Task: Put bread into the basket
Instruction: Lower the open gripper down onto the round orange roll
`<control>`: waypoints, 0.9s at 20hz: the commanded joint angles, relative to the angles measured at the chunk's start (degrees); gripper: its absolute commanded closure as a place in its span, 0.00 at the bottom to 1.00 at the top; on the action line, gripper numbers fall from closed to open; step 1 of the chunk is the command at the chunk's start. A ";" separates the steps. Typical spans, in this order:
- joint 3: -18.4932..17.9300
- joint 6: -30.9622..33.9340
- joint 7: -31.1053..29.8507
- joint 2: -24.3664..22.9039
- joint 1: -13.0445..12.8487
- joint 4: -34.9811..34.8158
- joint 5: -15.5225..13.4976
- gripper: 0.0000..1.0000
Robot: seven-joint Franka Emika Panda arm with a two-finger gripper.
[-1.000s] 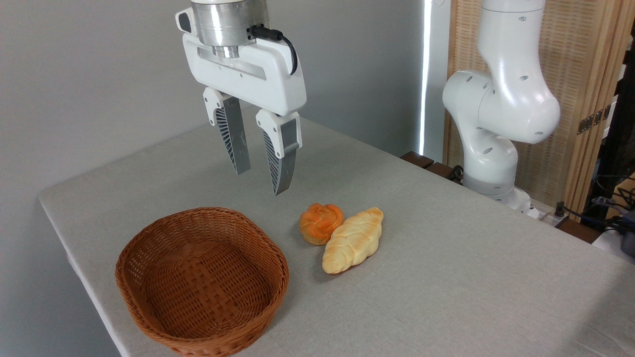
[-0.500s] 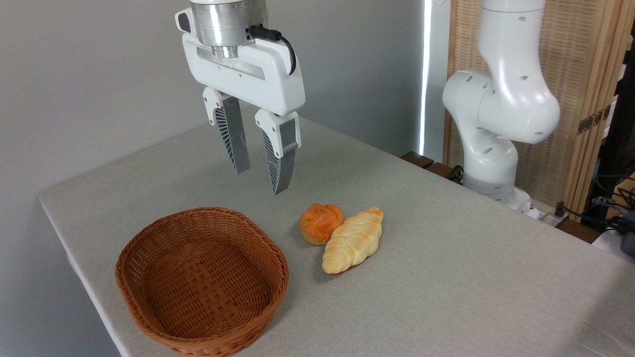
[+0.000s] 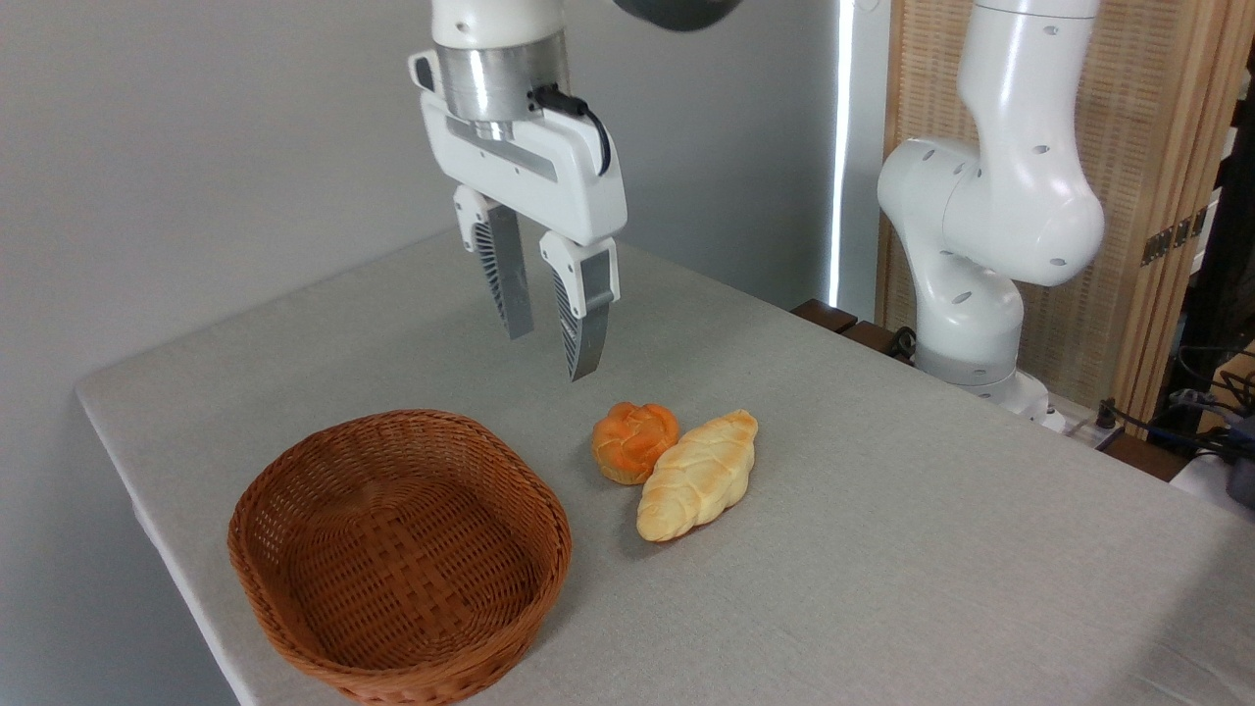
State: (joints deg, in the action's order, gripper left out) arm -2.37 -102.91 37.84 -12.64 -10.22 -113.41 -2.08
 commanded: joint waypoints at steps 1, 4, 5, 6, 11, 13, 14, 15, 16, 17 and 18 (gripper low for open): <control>-0.36 -5.63 7.93 -7.92 -1.73 -12.51 -1.26 0.00; -0.53 -9.66 10.93 -9.33 -4.18 -18.06 -1.18 0.00; -0.71 -11.33 12.33 -9.33 -4.97 -19.64 -1.18 0.00; -0.88 -12.57 14.09 -9.33 -5.50 -20.79 -1.18 0.00; -2.11 -13.19 23.40 -9.33 -5.69 -23.17 -0.83 0.00; -2.47 -13.19 26.22 -9.33 -5.69 -23.96 -0.65 0.00; -2.47 -13.19 26.93 -9.33 -5.69 -24.49 -0.56 0.00; -2.47 -13.19 27.37 -9.25 -5.69 -25.10 -0.13 0.00; -2.47 -13.63 27.99 -9.25 -5.69 -25.72 0.23 0.00; -2.47 -14.50 28.17 -9.25 -5.69 -26.33 0.32 0.00; -2.47 -15.30 28.17 -9.25 -5.77 -26.86 0.32 0.00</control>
State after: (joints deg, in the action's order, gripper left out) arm -4.09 -115.24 64.51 -20.37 -15.31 -137.38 -2.08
